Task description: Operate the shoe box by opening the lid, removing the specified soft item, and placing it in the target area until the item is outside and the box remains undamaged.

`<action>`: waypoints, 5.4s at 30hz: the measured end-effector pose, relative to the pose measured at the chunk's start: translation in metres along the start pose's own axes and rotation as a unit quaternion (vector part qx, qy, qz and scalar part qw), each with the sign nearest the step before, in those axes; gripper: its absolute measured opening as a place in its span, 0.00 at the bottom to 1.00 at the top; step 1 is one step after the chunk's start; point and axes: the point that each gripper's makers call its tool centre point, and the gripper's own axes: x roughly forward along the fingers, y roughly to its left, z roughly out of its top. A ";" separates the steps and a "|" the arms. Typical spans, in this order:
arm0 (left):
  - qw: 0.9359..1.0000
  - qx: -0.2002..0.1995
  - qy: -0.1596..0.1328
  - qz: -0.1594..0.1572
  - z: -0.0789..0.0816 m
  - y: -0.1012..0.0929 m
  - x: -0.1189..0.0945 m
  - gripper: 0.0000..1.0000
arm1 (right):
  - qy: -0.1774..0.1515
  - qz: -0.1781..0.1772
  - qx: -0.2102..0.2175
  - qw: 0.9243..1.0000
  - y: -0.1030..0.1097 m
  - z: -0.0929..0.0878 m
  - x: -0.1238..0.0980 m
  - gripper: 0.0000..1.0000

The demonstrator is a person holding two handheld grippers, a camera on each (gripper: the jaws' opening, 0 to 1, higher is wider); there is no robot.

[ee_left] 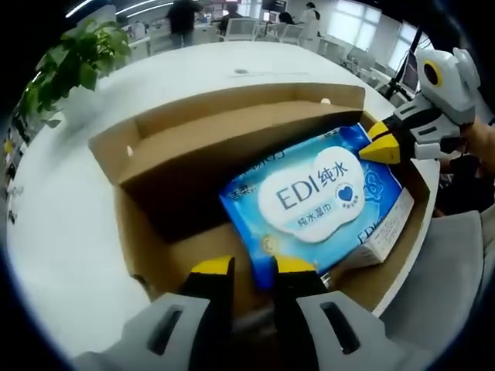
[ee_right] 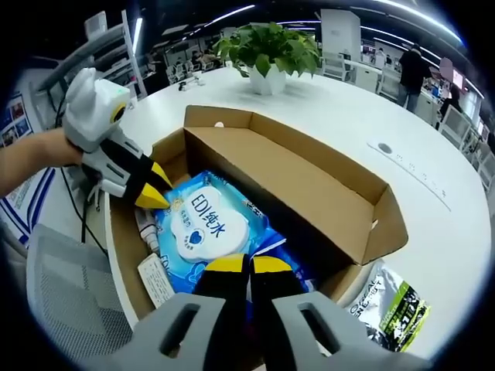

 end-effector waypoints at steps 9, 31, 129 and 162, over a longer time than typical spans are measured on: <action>0.999 -0.033 0.006 -0.038 -0.003 -0.006 0.010 0.13 | -0.001 0.003 -0.007 1.000 0.000 -0.001 0.001 0.00; 1.000 -0.002 -0.013 -0.029 0.001 -0.012 0.014 0.00 | -0.004 -0.008 -0.022 1.000 0.002 -0.001 -0.001 0.00; 0.993 0.020 -0.114 -0.021 0.088 -0.096 -0.072 0.00 | -0.083 -0.054 0.076 0.992 -0.033 0.013 -0.122 0.00; 0.990 0.043 -0.126 -0.054 0.126 -0.166 -0.051 0.00 | -0.087 -0.088 0.108 0.986 -0.088 -0.022 -0.173 0.00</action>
